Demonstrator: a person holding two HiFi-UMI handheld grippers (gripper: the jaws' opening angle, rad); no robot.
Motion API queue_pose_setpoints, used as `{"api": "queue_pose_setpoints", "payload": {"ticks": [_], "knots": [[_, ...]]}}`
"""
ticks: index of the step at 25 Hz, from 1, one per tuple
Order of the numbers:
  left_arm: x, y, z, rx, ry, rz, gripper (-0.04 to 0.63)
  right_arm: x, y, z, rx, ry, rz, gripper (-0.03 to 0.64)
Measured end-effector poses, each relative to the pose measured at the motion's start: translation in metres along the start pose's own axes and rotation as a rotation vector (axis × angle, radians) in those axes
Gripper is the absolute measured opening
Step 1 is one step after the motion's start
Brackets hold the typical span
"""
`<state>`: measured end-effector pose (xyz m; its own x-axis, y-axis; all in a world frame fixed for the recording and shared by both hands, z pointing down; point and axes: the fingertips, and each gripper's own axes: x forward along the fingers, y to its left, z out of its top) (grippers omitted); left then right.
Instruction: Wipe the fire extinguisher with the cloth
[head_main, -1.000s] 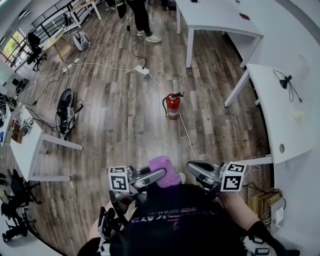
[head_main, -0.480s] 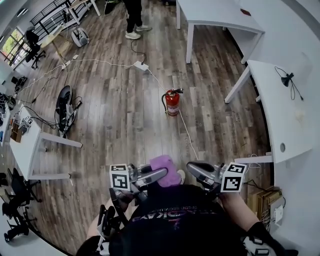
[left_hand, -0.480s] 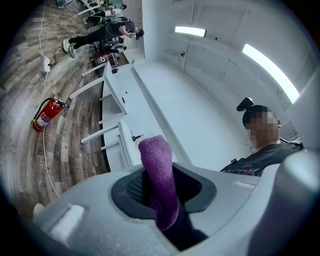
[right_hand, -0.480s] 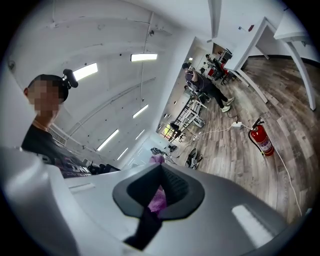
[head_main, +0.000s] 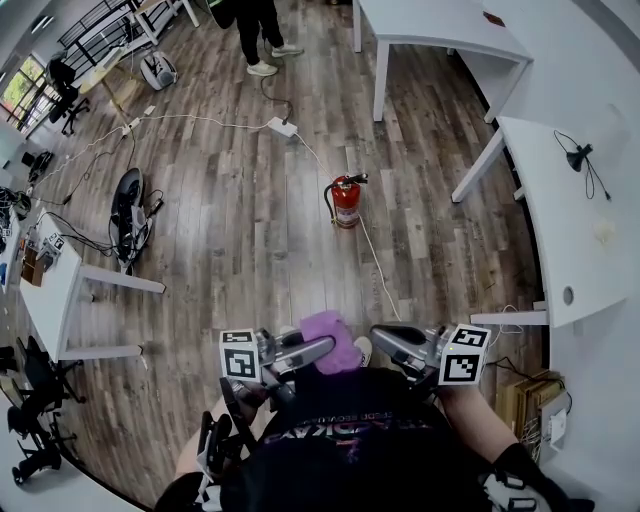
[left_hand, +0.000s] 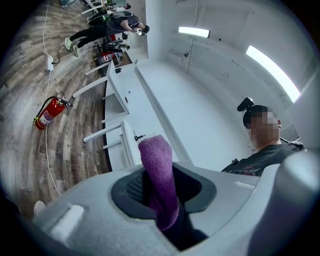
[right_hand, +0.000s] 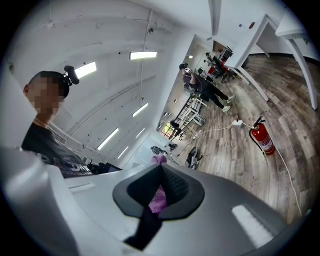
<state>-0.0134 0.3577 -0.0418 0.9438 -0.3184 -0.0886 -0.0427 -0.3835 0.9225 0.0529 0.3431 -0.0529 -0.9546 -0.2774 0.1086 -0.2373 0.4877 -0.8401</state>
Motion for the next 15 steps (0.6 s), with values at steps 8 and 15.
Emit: {"api": "queue_pose_setpoints", "payload": {"ticks": [8,15], "knots": [[0.001,0.005,0.01,-0.013,-0.027,0.004,0.089,0.002,-0.007,0.004,0.015,0.003,-0.013,0.002],[-0.003,0.013,0.008,-0.028,-0.015,0.002,0.089,0.005,-0.007,0.002,0.003,0.01,-0.01,0.002]]}}
